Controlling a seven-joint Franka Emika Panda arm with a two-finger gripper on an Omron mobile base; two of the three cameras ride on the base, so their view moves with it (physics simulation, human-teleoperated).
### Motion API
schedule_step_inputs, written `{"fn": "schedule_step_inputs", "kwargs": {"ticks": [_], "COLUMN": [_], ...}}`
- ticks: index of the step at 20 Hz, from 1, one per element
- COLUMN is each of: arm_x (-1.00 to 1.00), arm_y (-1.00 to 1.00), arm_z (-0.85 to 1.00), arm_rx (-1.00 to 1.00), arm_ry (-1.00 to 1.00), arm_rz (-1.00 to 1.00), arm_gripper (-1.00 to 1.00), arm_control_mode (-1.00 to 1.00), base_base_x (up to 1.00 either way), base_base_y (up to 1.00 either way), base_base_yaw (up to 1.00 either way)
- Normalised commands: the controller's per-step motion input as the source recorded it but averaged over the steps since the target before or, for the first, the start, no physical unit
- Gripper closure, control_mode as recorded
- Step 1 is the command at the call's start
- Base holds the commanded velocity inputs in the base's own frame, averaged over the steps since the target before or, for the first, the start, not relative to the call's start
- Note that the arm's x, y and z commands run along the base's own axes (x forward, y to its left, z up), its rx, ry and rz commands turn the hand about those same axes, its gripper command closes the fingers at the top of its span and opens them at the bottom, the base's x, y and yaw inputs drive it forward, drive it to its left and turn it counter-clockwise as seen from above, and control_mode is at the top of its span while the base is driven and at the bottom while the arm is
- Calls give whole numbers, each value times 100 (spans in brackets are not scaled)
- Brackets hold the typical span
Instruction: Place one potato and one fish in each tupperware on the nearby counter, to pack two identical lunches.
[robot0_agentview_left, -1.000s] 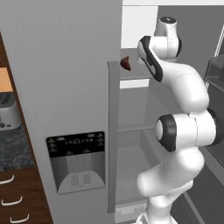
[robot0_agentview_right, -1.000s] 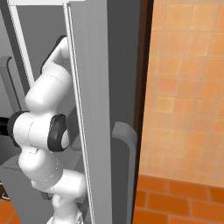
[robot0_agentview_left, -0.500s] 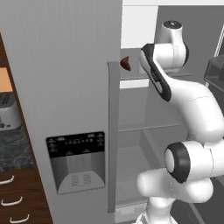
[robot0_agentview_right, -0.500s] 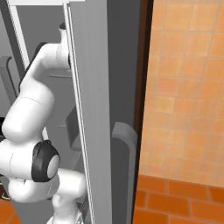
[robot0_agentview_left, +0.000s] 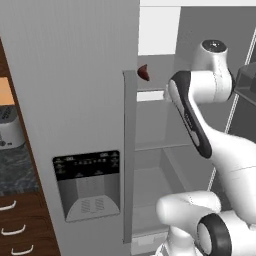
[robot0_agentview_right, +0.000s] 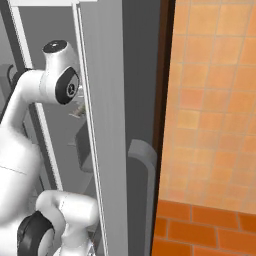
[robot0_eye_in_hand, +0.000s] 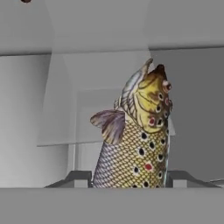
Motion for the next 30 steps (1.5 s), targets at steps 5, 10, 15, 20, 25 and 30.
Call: {"fn": "schedule_step_inputs", "kwargs": {"ticks": [5, 10, 15, 20, 25, 30], "arm_x": [-100, 0, 0, 0, 0, 0], "arm_y": [38, 0, 0, 0, 0, 0], "arm_z": [-66, 0, 0, 0, 0, 0], "arm_rx": [-6, 0, 0, 0, 0, 0], "arm_ry": [-12, 0, 0, 0, 0, 0], "arm_rz": [7, 0, 0, 0, 0, 0], "arm_gripper": [100, 100, 100, 100, 100, 100], "arm_control_mode": [-100, 100, 100, 100, 100, 100], "base_base_x": [0, -100, -76, -9, 70, 100], "base_base_y": [0, 85, 100, 100, 100, 100], "base_base_yaw": [0, 19, 44, 48, 25, -4]}}
